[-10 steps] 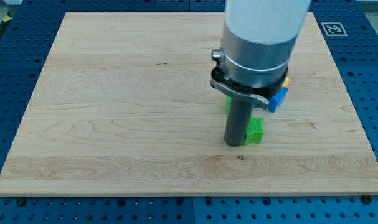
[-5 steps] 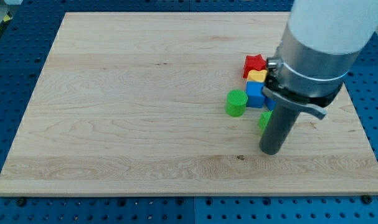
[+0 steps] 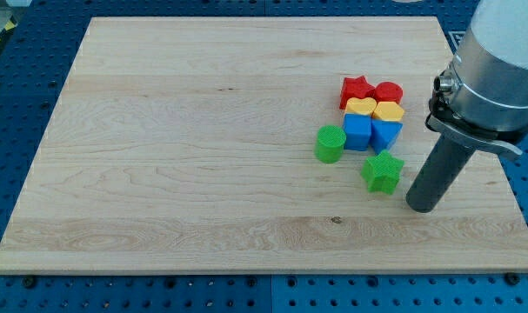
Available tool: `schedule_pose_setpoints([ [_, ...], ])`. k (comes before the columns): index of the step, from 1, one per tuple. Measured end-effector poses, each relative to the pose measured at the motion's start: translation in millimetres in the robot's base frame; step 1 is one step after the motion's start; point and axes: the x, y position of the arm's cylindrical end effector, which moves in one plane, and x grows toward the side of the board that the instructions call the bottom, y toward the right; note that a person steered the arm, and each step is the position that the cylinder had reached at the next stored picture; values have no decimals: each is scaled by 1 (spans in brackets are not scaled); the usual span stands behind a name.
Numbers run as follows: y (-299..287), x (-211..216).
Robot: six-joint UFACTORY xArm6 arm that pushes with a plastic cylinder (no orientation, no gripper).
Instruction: Move the green star to the right side of the blue triangle
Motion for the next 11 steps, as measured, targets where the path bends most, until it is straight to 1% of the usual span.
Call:
schedule_pose_setpoints([
  [1,-37,7],
  [2,-56,-7],
  [3,-52,-32],
  [5,2,-30],
  [7,5,-21],
  [8,-17,-10],
  [9,-26,-10],
  [10,-14,-16],
  [11,21,-16],
])
